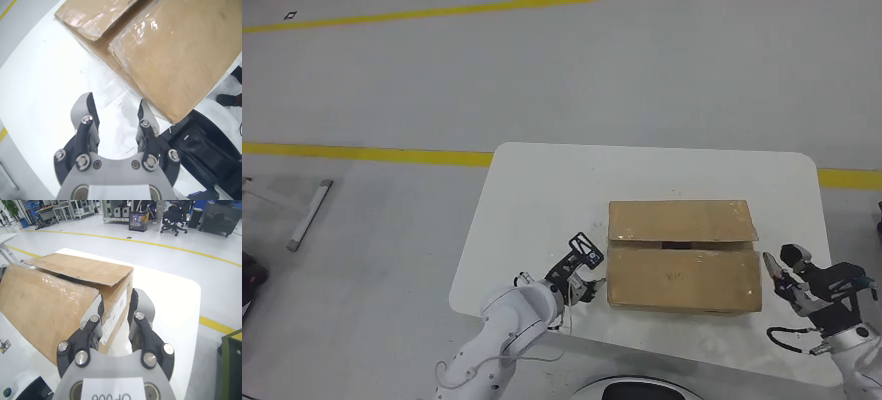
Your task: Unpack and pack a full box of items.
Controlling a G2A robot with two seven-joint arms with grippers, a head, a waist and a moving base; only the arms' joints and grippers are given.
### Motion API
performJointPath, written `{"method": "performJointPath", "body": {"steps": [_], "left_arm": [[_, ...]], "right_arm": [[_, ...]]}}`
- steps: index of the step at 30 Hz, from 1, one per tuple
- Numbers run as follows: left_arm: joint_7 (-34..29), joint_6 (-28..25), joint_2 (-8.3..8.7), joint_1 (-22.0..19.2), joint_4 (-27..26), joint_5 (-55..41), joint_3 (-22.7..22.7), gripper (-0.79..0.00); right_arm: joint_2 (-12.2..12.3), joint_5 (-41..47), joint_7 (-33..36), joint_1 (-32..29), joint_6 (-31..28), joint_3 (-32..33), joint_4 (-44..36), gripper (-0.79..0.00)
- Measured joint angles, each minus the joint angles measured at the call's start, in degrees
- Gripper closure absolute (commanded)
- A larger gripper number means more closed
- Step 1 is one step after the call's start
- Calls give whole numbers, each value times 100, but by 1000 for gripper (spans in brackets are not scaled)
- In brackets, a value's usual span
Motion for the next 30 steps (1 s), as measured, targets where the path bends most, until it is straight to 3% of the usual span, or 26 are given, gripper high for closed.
{"method": "performJointPath", "body": {"steps": [5, 9, 15, 23, 30], "left_arm": [[-87, 75, 78, 316, -314, -5, -414, -785], [-118, 152, 125, 558, -426, -18, -687, -785], [-171, 459, 146, 753, -449, 185, -832, -785], [-170, 451, 146, 750, -449, 176, -830, -785], [-170, 451, 146, 750, -449, 176, -830, -785]], "right_arm": [[-6, 275, -3, 51, -33, 502, -524, 0], [-8, 362, 270, 379, -145, 437, -932, 0], [-33, -211, 790, 1221, -268, -596, -784, 0], [-173, -1148, 891, 2327, -98, -2121, 410, 0], [-259, -1193, 1005, 2757, 6, -2515, 1003, 0]]}}
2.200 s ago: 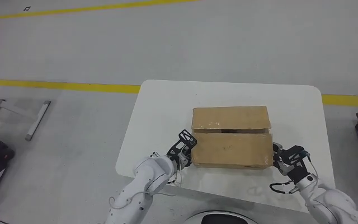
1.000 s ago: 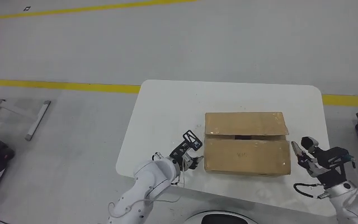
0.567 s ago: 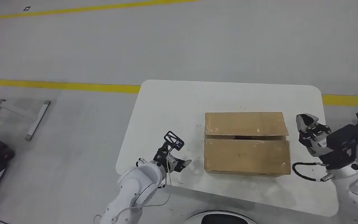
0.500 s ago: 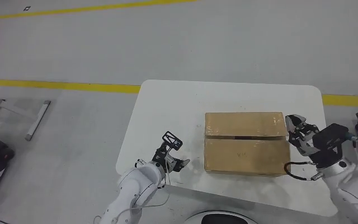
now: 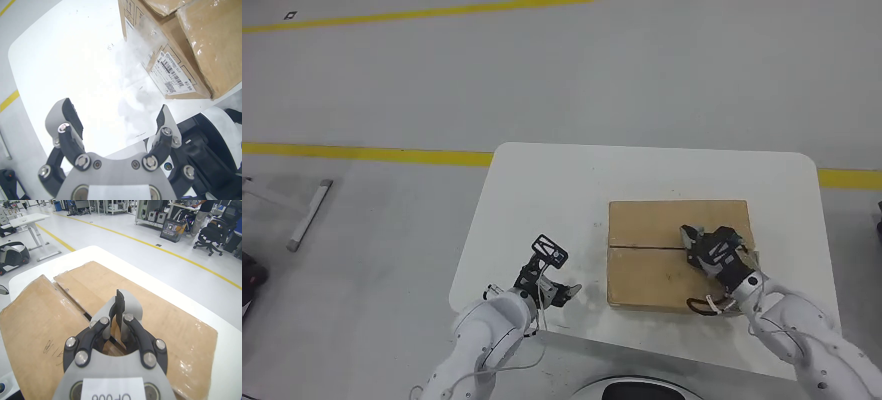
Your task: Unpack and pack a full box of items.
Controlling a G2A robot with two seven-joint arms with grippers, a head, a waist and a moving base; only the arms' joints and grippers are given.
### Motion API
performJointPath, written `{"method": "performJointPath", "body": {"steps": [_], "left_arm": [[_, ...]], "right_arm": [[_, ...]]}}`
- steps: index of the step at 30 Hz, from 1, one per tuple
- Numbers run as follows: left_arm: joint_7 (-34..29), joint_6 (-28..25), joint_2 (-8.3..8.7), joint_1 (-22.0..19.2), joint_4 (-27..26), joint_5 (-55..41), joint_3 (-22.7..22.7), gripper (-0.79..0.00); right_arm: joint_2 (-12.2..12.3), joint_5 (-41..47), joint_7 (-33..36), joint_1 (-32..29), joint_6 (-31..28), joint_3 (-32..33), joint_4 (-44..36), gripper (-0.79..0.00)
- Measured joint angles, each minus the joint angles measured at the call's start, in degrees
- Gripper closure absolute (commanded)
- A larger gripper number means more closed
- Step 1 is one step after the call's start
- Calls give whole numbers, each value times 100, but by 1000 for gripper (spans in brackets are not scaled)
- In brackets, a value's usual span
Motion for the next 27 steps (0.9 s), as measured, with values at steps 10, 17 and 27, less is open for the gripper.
{"method": "performJointPath", "body": {"steps": [10, 17, 27], "left_arm": [[517, 220, -119, -388, 554, -197, 375, -785], [753, 304, -287, -1015, 1329, -172, 952, -785], [1517, 596, -475, -1506, 1946, 336, 1470, -785]], "right_arm": [[-48, 125, 180, 157, 1, -19, 124, 0], [-61, 151, 201, 149, -84, 37, 133, 0], [-79, 210, 264, 128, -161, 109, 148, 0]]}}
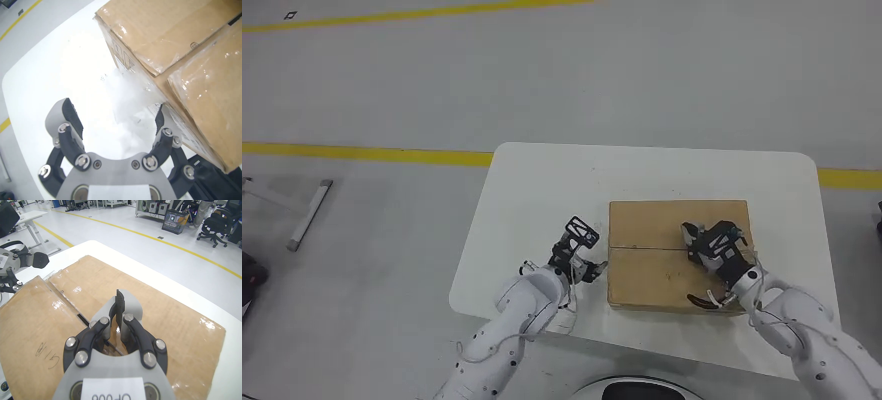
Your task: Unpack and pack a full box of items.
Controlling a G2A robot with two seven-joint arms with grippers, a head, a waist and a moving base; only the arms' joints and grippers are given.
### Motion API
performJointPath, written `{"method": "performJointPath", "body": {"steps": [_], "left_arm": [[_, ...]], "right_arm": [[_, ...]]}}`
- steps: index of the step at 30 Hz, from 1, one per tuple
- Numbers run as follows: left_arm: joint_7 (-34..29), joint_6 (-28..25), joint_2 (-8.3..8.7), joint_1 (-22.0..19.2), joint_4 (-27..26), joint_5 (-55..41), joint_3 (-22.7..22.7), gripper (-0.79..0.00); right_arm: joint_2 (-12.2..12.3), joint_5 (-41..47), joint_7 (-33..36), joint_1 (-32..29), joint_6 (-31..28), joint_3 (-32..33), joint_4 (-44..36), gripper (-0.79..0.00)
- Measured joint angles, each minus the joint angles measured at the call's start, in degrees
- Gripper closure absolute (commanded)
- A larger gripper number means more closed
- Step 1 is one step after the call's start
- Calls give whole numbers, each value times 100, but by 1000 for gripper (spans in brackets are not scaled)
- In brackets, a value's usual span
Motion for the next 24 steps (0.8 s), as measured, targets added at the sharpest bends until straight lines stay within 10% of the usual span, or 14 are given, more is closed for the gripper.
{"method": "performJointPath", "body": {"steps": [24], "left_arm": [[550, 686, -149, -50, -247, 574, -263, -785]], "right_arm": [[-72, -53, 199, 162, -34, -52, -28, 0]]}}
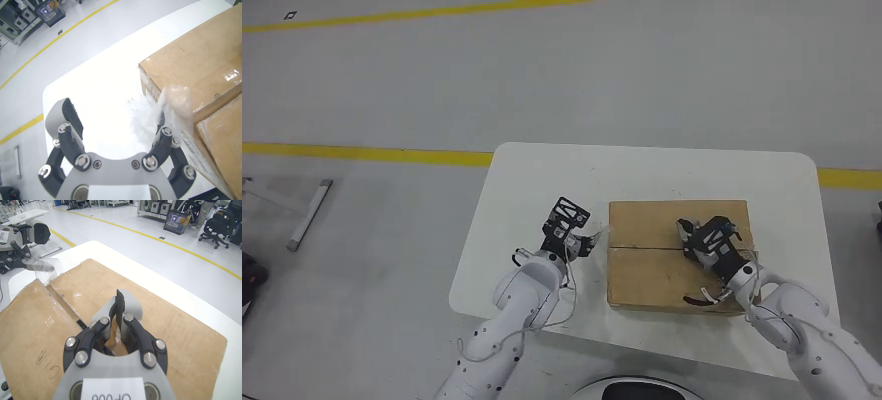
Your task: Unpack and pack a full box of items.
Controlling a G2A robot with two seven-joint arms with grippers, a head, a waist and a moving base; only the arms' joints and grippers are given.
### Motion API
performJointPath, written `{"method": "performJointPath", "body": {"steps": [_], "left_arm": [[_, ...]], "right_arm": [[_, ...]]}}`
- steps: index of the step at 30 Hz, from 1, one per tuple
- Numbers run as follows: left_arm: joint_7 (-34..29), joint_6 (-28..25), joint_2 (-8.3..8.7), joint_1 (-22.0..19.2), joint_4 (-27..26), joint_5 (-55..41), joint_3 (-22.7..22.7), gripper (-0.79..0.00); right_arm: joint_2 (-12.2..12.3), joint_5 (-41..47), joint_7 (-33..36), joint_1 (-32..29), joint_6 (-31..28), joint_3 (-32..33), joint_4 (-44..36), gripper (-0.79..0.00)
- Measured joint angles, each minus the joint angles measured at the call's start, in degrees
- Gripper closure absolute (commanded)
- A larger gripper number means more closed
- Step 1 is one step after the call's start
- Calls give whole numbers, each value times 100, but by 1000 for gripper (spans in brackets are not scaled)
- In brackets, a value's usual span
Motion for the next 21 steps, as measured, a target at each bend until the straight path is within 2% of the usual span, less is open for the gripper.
{"method": "performJointPath", "body": {"steps": [5, 21], "left_arm": [[-30, -84, -31, -62, -67, -76, -62, -785], [-103, -134, -160, -311, 225, 14, -37, -785]], "right_arm": [[-9, -30, -9, -8, -18, 14, 6, 0], [-65, -68, -62, 161, -65, -85, 352, 0]]}}
